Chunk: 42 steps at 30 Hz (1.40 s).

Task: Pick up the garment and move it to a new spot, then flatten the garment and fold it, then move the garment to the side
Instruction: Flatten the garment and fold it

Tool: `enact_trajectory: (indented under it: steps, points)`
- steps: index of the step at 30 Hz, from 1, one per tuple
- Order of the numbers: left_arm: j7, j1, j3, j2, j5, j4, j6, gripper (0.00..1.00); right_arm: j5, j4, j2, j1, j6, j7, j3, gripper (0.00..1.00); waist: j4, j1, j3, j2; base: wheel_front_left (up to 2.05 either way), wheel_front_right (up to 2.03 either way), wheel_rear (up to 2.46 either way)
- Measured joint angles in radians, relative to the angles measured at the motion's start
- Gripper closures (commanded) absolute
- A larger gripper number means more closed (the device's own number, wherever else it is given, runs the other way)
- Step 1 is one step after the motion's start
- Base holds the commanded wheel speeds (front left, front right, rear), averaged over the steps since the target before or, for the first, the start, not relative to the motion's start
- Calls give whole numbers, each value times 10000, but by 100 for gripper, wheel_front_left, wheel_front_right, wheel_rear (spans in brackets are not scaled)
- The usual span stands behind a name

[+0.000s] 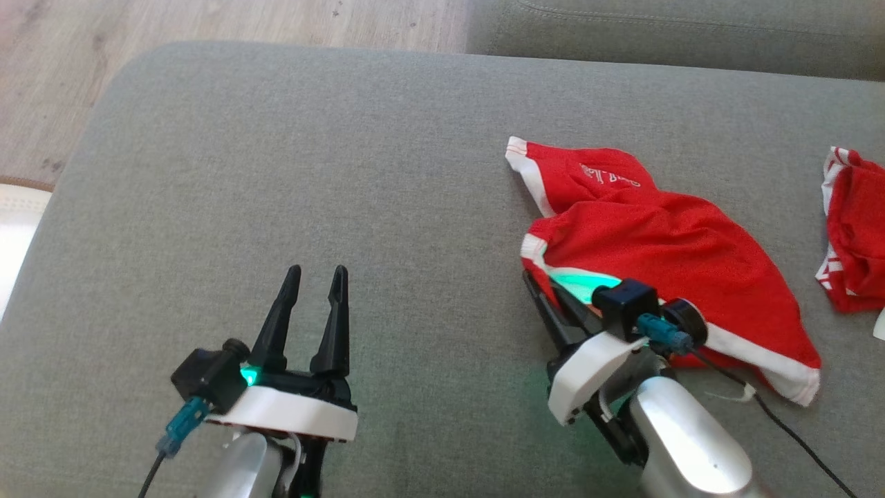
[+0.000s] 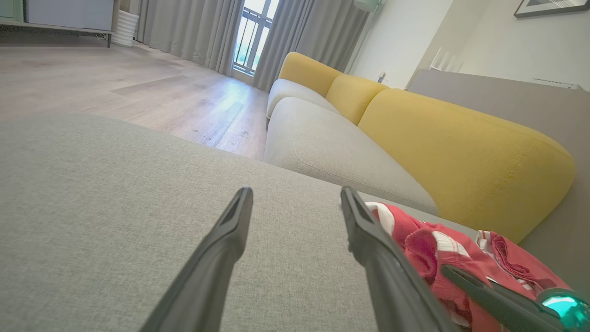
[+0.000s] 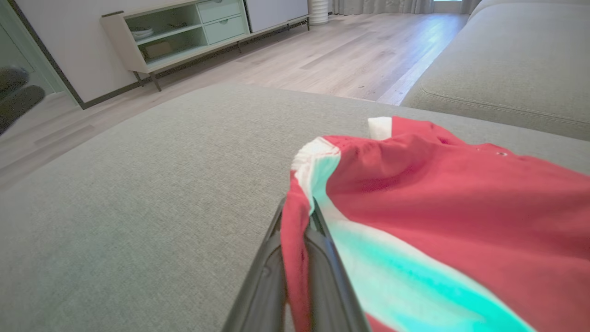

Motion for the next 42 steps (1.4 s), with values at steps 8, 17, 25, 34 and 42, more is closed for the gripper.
enact_trajectory:
  steps: [8, 17, 25, 34, 42]
  points:
    - [0, -1, -2, 0, 0, 12, 0, 0, 186, -142, -10, 52, 0, 151, 562, 0, -184, 0, -103, 0, 0, 0, 0]
    - [0, 11, 71, 44, 2, 23, 0, 0, 299, -671, -13, 228, 0, 150, -245, 0, -562, 0, -273, 0, 0, 0, 0]
    - [0, 34, 305, 61, 2, -117, 0, 0, -290, -1998, -12, 1536, 0, 242, -2203, 0, -1159, 0, -442, 0, 0, 0, 0]
    - [0, 38, 324, 65, 15, -244, 0, 0, -184, -3196, 21, 2282, 0, -445, -4266, 0, -1759, -1, -498, 0, 0, 0, 0]
    - [0, 37, 318, 63, 15, -380, 0, 0, -36, -3091, 52, 2545, 0, -938, -4458, 0, -1945, 0, -373, 0, 0, 0, 0]
